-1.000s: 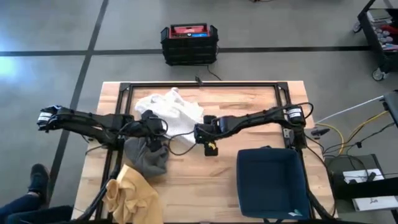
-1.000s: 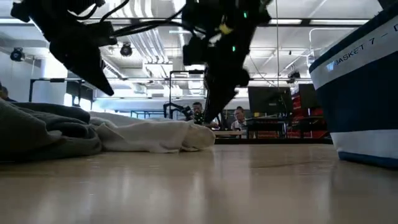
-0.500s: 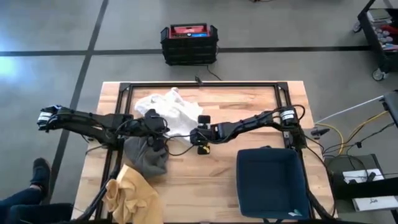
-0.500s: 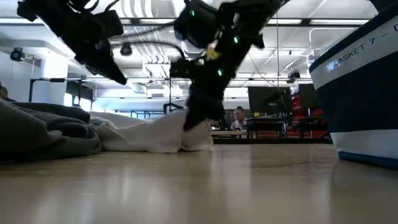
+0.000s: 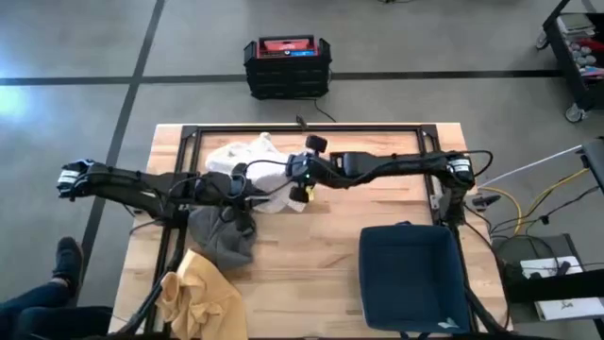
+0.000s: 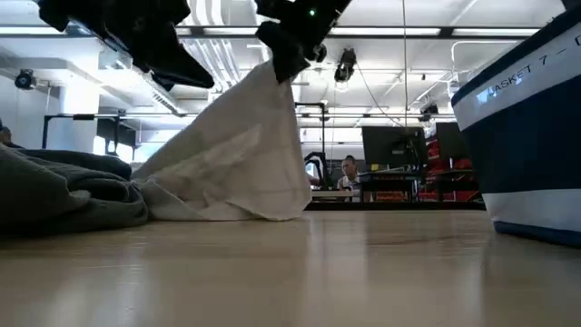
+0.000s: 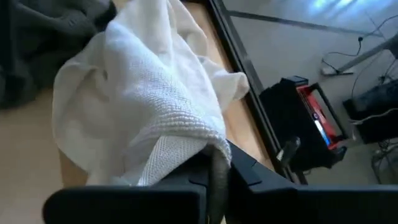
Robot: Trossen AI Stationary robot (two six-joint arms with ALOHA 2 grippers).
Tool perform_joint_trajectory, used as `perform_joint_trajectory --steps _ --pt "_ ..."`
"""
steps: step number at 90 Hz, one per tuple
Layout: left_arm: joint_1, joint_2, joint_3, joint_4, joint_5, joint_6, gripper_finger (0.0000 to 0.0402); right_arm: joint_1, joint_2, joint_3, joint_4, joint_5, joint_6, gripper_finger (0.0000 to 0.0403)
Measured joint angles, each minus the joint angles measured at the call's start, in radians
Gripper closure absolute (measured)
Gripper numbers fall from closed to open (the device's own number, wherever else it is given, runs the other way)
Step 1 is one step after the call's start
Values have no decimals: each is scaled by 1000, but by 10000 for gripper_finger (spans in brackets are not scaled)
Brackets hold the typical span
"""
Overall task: Fold towel
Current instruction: Fold the white towel
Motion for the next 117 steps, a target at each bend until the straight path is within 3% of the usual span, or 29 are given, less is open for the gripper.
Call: perform_joint_trajectory --steps 14,24,39,55,63,99,117 --pt "-12 64 0 -23 -14 57 213 -9 0 33 -21 0 -16 402" --pt "-24 147 0 -15 -49 79 191 -17 0 52 -29 0 -16 402" --pt "-13 277 0 43 -249 88 205 -18 -1 58 -29 -1 -12 403" --pt "-10 358 0 282 -586 204 244 -17 -1 58 -30 -48 19 403" --pt "-16 350 2 383 -683 293 262 -17 -1 58 -33 -64 22 403" --pt "-128 104 74 243 -717 361 303 -14 -1 58 -58 -84 54 403" --pt "-128 71 72 228 -714 397 296 -10 -1 58 -59 -175 82 403"
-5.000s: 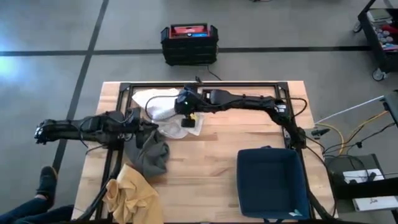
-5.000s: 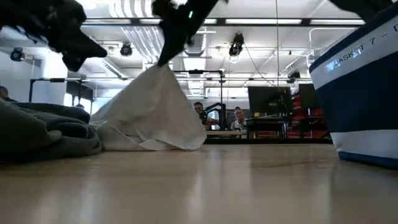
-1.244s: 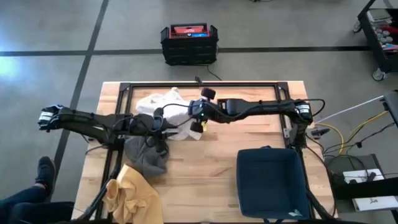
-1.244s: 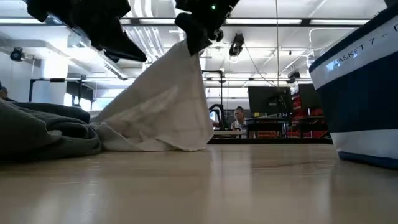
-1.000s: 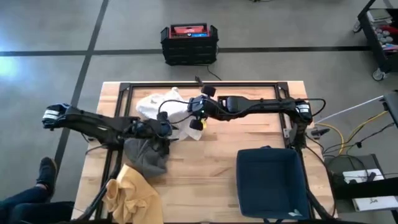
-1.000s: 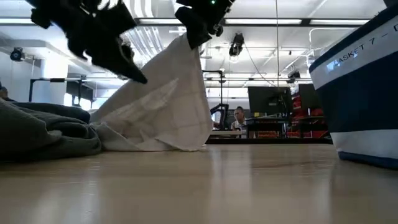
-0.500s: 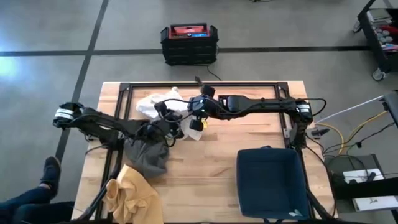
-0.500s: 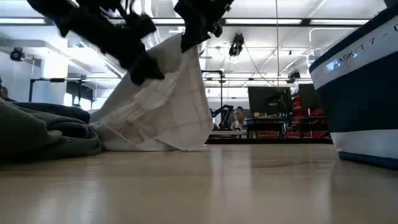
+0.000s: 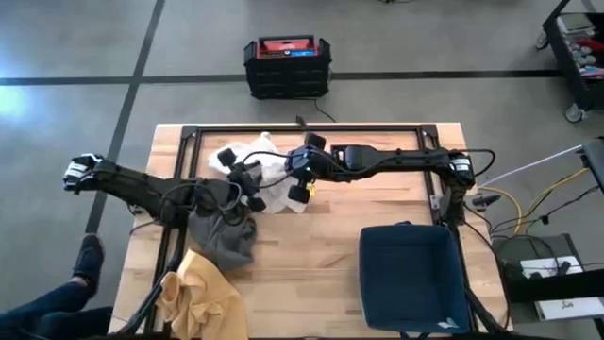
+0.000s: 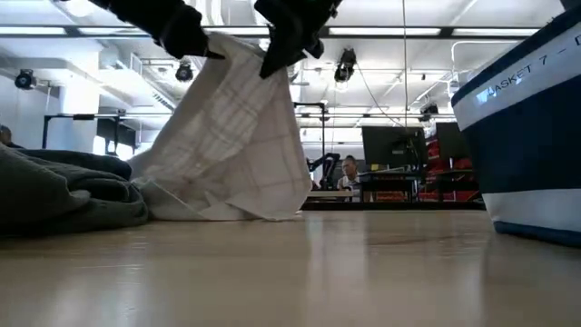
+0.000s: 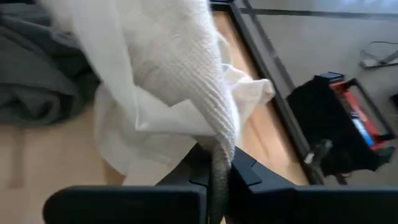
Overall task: Fold towel
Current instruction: Fold the white towel
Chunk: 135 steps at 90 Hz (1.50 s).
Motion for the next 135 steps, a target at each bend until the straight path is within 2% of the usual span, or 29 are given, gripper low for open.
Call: perform_joint_trajectory --steps 15,35,52,81,89,97,108,116,122,131,135 --pt "-1 4 0 -22 83 74 283 0 0 0 -2 -56 5 403" --pt "0 1 0 -27 91 161 253 0 0 0 -2 -65 8 403" --pt "-6 0 6 -27 -34 214 223 0 0 0 -2 -98 18 403" --pt "-6 -9 8 -8 -38 209 194 0 0 0 -1 -118 15 403" --pt "-5 -9 8 1 -8 234 192 0 0 0 0 -149 0 403" --pt "-5 -9 8 6 85 272 193 1 0 -1 8 -167 -20 403" --pt "-1 -8 8 5 226 271 206 6 0 -1 50 -169 -59 403" --pt "2 -8 8 5 209 225 233 11 0 -1 67 -184 -80 403" --pt "3 -8 8 5 165 192 274 15 0 -1 69 -193 -92 403" --pt "-4 -18 8 2 155 177 365 23 0 -1 70 -193 -115 403" --pt "-12 -21 18 -3 152 166 386 26 0 -1 68 -187 -116 403"
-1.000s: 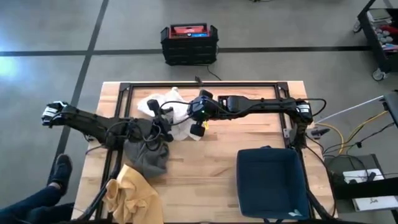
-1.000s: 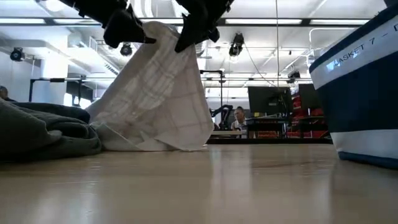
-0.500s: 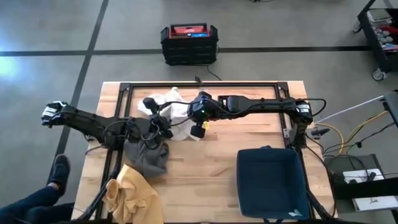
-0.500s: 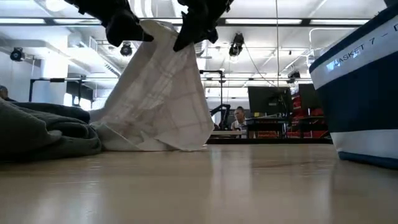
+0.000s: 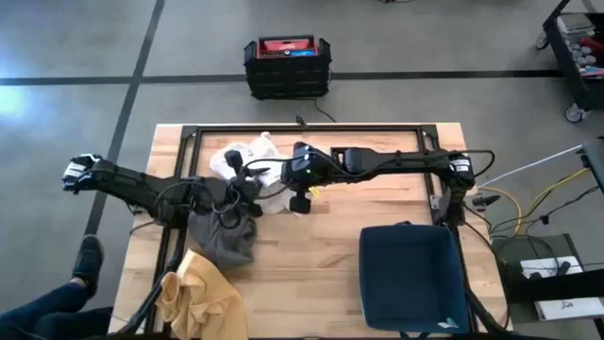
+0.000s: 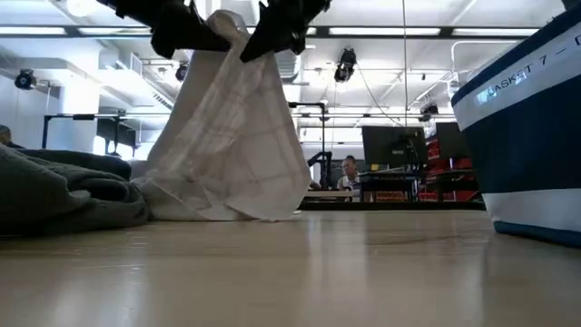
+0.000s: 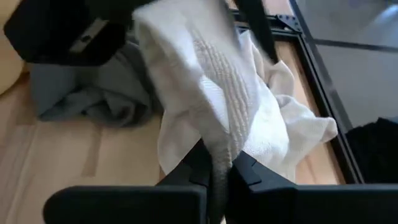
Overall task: Fold towel
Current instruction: Fold the white towel
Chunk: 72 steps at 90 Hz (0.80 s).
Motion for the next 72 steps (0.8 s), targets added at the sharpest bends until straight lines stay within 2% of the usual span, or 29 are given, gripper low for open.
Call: perform_joint_trajectory --steps 8,16,31,42,55,65,72 --pt "-23 -14 45 -52 -7 -38 390 3 -13 1 -24 20 1 398" --pt "-48 -32 121 -176 -15 -101 398 4 -39 30 -114 72 27 377" --pt "-61 -42 285 -536 -14 -306 400 8 -91 67 -298 118 116 305" --pt "-61 -38 367 -739 -7 -429 401 15 -97 -9 -365 116 219 247" --pt "-62 -37 382 -793 14 -456 401 31 -83 -201 -208 116 298 197" --pt "-62 -37 378 -792 16 -444 401 50 -74 -346 26 115 358 174" --pt "-62 -36 376 -793 23 -442 401 59 -71 -414 117 114 412 165"
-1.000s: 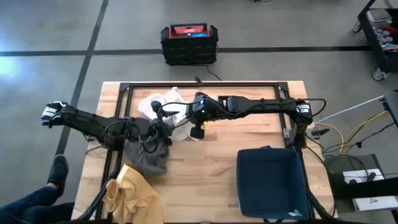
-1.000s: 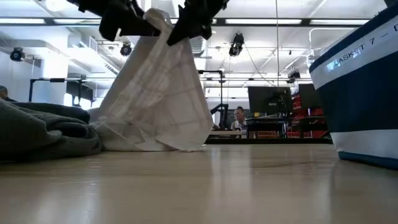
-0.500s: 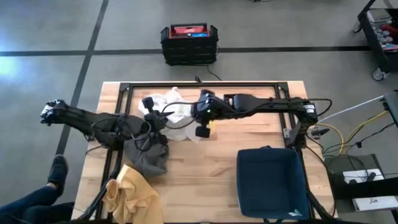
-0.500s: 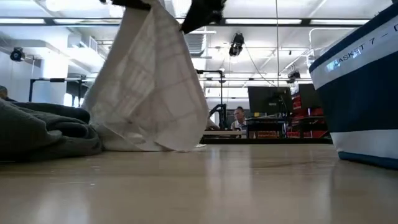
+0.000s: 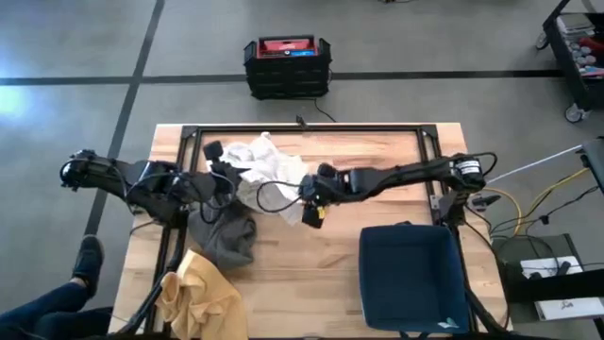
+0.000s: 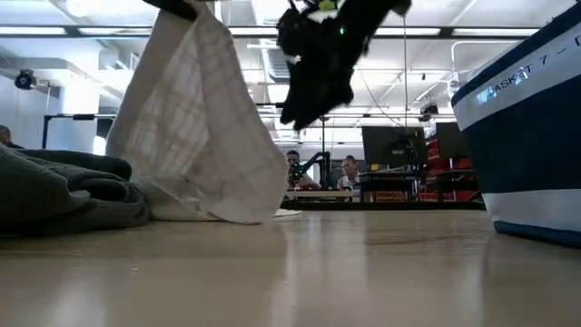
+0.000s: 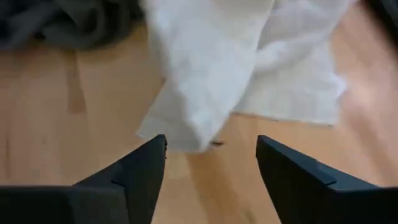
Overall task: Fold towel
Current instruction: Fold the white towel
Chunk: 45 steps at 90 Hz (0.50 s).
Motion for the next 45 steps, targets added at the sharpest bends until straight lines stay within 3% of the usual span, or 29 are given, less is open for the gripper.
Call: perform_joint_trajectory --steps 29,45 --pt "0 0 5 5 3 6 401 -3 169 -72 229 52 101 177" --pt "0 7 5 4 3 10 402 -13 259 -72 366 182 99 214"
